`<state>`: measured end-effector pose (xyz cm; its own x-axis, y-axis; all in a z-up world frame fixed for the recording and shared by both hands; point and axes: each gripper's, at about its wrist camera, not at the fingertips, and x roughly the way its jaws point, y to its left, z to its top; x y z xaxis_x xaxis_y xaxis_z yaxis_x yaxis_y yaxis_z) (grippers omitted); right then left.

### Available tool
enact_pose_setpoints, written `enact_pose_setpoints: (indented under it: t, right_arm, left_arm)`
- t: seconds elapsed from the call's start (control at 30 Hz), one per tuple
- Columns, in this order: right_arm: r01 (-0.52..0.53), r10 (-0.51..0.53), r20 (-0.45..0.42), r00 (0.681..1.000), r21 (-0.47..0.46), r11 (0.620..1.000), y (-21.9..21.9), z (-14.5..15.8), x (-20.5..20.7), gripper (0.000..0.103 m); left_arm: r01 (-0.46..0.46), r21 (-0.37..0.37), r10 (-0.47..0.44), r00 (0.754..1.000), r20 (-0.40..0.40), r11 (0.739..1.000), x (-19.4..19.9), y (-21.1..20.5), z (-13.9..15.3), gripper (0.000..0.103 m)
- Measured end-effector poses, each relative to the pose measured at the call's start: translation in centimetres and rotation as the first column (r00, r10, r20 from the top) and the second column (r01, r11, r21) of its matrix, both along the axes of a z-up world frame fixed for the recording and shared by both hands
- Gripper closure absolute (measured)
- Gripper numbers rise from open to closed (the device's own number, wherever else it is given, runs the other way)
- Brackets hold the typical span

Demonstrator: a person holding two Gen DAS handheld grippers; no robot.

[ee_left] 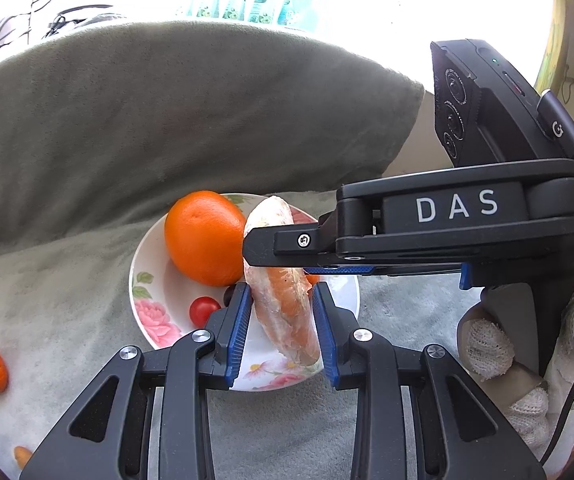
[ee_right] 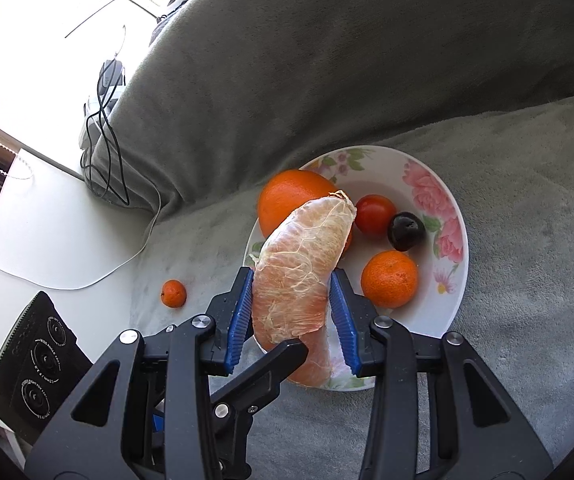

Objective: Organize fruits
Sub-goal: 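Carry the pomelo segment over the plate with both tools and open them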

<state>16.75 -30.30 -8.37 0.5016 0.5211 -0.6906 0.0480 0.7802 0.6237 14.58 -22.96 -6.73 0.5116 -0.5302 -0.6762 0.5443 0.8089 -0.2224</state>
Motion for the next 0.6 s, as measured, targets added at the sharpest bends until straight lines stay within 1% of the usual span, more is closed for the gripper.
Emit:
enact_pose_setpoints:
  t: [0.33,0.47,0.53,0.6]
  right_arm:
    - [0.011,-0.012,-0.012,1.000,-0.015,1.000,-0.3,-0.6,0.5,0.062]
    - [0.032,-0.032,-0.004,0.999,0.017,0.999,-1.1,-0.6,0.4,0.060]
    - [0.038,-0.038,0.018,0.999,0.001,0.999,-1.3,-0.1,0.2,0.054]
    - [0.047,-0.047,0.045,0.998,-0.012,0.999,-1.4,0.4,-0.1,0.040]
  left_arm:
    - [-0.012,0.016,0.013,1.000,-0.011,1.000,0.3,-0.4,-0.3,0.073]
    - [-0.019,0.013,0.019,1.000,-0.017,1.000,0.5,0.3,0.1,0.073]
    - [-0.021,0.021,0.022,1.000,-0.005,1.000,0.3,0.5,0.2,0.073]
    - [-0.020,0.031,0.020,1.000,0.004,0.999,0.1,0.5,0.4,0.072]
